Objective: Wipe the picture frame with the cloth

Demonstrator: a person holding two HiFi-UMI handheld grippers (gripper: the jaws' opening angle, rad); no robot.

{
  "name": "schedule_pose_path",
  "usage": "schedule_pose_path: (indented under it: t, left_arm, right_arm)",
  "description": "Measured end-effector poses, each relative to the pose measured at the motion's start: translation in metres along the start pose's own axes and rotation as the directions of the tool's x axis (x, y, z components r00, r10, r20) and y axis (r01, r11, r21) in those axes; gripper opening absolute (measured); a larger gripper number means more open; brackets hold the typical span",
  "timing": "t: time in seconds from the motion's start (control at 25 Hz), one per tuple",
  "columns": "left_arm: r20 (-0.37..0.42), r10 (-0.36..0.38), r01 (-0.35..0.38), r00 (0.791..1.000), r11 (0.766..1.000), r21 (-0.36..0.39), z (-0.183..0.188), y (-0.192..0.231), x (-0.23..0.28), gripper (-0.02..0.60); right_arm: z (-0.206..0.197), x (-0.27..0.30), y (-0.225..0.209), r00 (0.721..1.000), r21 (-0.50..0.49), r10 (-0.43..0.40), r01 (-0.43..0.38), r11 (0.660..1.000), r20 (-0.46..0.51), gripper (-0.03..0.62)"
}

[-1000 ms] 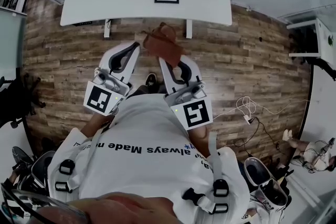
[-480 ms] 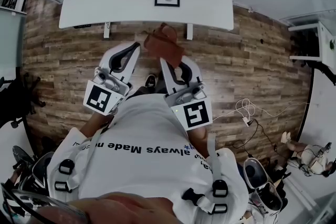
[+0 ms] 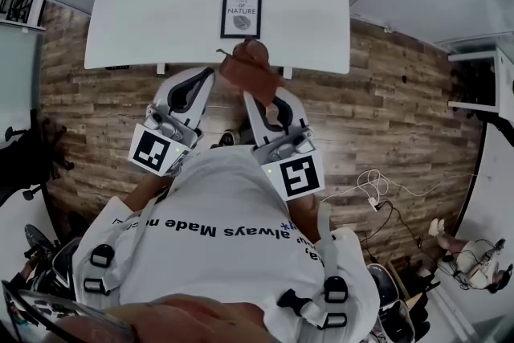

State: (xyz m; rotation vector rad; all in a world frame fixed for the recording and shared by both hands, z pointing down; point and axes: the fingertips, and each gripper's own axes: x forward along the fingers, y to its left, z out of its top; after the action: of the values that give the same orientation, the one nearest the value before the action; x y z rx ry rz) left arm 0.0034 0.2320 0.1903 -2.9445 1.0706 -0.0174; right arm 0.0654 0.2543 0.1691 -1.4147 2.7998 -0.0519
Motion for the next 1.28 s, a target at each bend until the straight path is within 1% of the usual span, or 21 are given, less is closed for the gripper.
schedule_pose_path:
  t: [0.12,0.24,0.4,0.52,0.68,0.84,1.12,1.28]
  left_arm:
    - [0.0,0.019,-0.019,1.0,1.0,0.004,0.002,0.009,0.036,0.002]
    - [-0.008,0.049,-0.049,0.999,0.999,0.013,0.004,0.018,0.058,0.002]
    - [-0.031,0.092,-0.092,0.995,0.996,0.0,0.001,0.029,0.073,0.002]
    - [-0.039,0.11,-0.11,0.993,0.994,0.006,-0.007,0.044,0.083,0.002]
    - [-0.052,0.126,-0.126,0.991,0.992,-0.004,-0.015,0.066,0.091,0.002]
    - [-0.061,0.123,-0.125,0.991,0.992,-0.027,-0.017,0.092,0.097,0.002]
    - [-0.044,0.112,-0.113,0.993,0.993,-0.034,-0.02,0.159,0.109,0.002]
    - [-0.036,0.098,-0.1,0.995,0.994,-0.052,-0.02,0.199,0.099,0.002]
  right_arm:
    - [0.001,0.008,-0.038,1.0,0.002,0.01,-0.01,1.0,-0.002,0.014]
    - [0.002,0.015,-0.066,1.0,0.001,0.019,-0.019,1.0,0.002,0.014]
    - [-0.001,0.027,-0.085,0.999,0.014,0.039,-0.038,0.999,-0.012,0.014]
    - [-0.006,0.044,-0.095,0.998,0.029,0.065,-0.065,0.997,-0.016,0.014]
    - [-0.011,0.07,-0.101,0.996,0.043,0.088,-0.087,0.995,-0.027,0.014]
    - [-0.012,0.097,-0.101,0.994,0.037,0.099,-0.098,0.995,-0.039,0.014]
    - [-0.012,0.168,-0.103,0.994,0.013,0.092,-0.092,0.996,-0.065,0.014]
    - [-0.007,0.212,-0.091,0.994,-0.019,0.086,-0.088,0.996,-0.072,0.014]
